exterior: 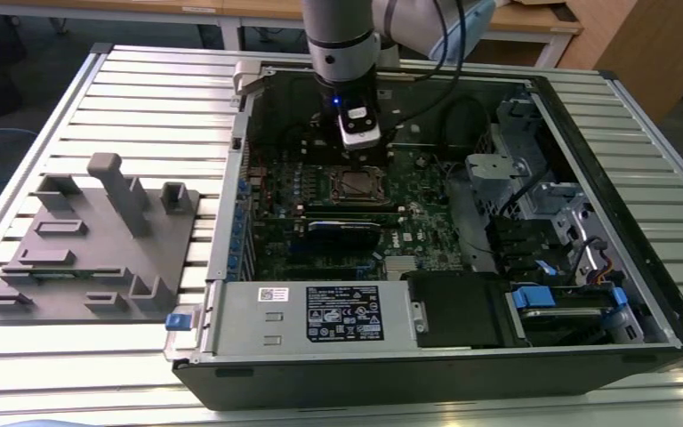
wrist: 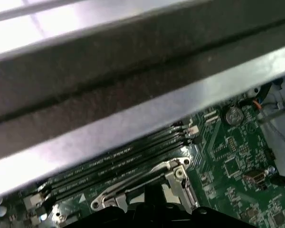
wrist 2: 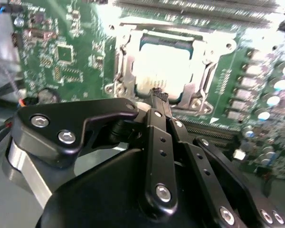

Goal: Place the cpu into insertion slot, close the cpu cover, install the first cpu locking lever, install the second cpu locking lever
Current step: 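Install the first cpu locking lever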

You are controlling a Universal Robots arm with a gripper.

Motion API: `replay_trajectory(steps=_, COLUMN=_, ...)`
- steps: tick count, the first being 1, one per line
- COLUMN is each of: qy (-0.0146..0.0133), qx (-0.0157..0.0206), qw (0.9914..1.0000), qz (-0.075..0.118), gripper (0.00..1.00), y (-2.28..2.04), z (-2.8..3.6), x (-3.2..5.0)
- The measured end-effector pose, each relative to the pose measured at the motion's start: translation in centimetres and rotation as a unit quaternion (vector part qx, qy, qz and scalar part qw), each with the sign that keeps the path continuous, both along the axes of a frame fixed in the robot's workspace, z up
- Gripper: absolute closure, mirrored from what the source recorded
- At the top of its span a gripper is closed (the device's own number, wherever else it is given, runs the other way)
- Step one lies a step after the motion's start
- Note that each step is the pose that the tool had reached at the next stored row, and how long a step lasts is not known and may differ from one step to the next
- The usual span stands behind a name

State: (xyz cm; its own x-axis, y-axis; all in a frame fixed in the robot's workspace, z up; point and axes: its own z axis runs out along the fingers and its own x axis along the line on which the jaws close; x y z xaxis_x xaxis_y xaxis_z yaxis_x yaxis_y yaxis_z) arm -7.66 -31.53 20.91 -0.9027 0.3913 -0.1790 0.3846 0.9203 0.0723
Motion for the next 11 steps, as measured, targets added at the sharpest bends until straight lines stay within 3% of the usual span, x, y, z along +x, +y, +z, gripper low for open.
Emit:
replay_trajectory(steps=3, qy=0.0117, qx=-0.0151, qw=0.99982, qz=0.0, gripper=0.9, y=0.0, z=0.0, x=0.12)
replay_trajectory(steps=6, qy=0.0185, qx=-0.0275, qw=0.99945, qz=0.0, gripper=0.9, y=0.0, z=0.0, x=0.19)
replay_trajectory(steps=8, qy=0.0225, qx=-0.0326, qw=0.99921, qz=0.0, gripper=0.9, y=0.0, z=0.0, x=0.26)
replay_trajectory(steps=11, qy=0.0238, qx=-0.0336, qw=0.99915, qz=0.0, gripper=0.9, y=0.0, z=0.0, x=0.26)
